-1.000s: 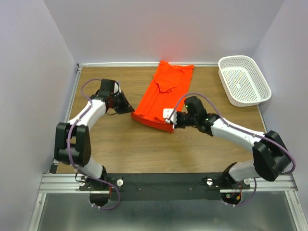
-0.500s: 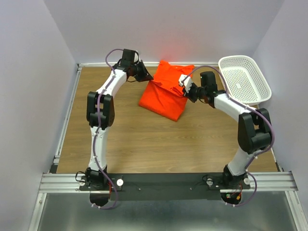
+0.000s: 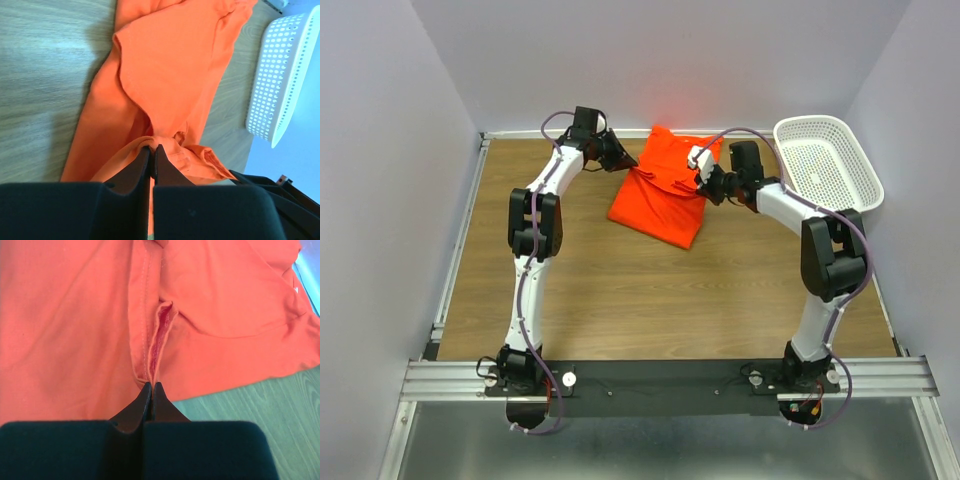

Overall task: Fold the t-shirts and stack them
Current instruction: Fold the tshirt

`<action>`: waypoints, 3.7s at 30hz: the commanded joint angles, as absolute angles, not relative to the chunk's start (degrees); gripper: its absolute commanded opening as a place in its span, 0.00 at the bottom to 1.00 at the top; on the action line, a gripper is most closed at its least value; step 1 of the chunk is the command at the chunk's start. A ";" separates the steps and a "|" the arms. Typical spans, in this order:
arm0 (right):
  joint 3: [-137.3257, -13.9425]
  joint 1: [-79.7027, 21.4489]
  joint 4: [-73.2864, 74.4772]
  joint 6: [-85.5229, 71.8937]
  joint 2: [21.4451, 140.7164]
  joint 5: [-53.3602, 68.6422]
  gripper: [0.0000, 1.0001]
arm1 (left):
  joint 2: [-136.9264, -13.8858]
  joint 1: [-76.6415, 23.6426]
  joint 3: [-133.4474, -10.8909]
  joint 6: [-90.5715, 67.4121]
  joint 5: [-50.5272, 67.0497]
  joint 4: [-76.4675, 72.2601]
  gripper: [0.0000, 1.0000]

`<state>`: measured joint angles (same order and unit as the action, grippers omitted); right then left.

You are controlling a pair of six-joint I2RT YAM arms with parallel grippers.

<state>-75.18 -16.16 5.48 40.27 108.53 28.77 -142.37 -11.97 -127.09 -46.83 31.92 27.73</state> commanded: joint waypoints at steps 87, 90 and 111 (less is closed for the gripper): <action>-58.27 -33.66 6.41 49.48 107.40 10.45 0.12 | -114.79 -10.81 -66.98 -39.82 21.96 0.26 0.00; -57.40 -33.66 7.73 49.74 105.39 13.34 0.01 | -112.25 -10.81 -64.26 -39.38 23.72 0.26 0.00; -53.60 -37.00 37.36 54.42 84.29 33.50 0.01 | -75.24 -10.72 -31.54 -43.41 30.85 4.75 0.00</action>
<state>-51.86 -37.04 34.74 57.89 85.03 32.95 -77.49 -10.63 -29.65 -41.80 29.52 4.43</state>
